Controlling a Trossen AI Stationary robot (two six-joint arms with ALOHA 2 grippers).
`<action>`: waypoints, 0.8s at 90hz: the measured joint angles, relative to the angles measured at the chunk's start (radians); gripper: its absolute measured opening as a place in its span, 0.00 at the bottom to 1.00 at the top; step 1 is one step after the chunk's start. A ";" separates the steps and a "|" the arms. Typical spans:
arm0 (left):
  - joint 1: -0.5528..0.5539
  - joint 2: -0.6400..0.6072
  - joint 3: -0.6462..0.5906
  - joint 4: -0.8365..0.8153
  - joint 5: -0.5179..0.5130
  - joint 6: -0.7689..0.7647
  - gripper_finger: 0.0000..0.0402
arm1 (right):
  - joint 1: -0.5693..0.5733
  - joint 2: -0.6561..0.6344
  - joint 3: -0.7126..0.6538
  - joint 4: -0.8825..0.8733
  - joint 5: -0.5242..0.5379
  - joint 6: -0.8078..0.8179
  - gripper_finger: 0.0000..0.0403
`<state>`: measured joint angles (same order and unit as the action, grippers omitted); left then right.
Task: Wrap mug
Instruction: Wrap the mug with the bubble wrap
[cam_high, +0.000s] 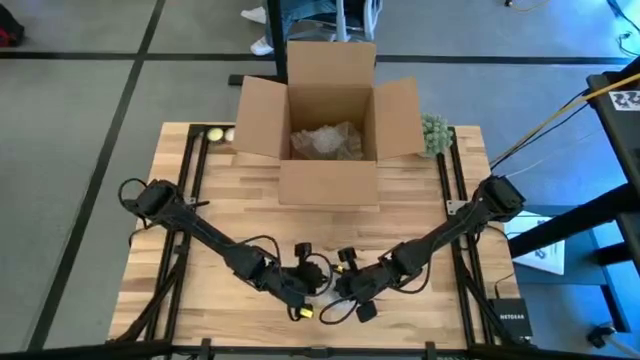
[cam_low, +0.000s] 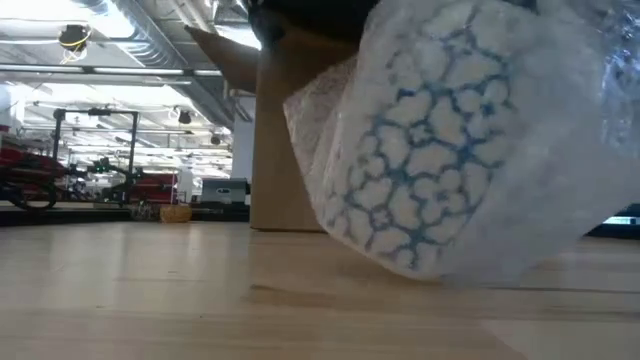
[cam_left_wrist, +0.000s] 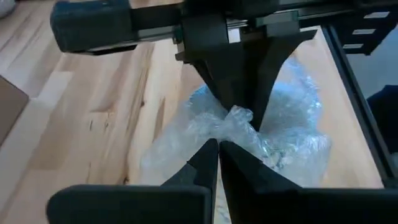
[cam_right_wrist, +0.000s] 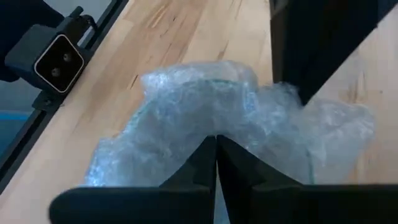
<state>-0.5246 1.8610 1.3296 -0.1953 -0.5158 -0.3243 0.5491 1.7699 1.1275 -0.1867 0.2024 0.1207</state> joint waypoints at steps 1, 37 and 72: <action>0.000 0.000 0.000 -0.002 0.000 -0.005 0.00 | 0.000 0.000 0.000 0.000 0.001 0.000 0.00; 0.001 0.000 0.001 -0.094 0.005 -0.084 0.00 | -0.001 -0.069 0.025 -0.094 0.064 -0.001 0.00; 0.000 0.002 0.000 -0.118 -0.001 -0.102 0.00 | -0.077 0.017 0.030 -0.025 0.034 0.004 0.00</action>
<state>-0.5243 1.8629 1.3293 -0.3130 -0.5163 -0.4267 0.4724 1.7873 1.1571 -0.2120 0.2361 0.1246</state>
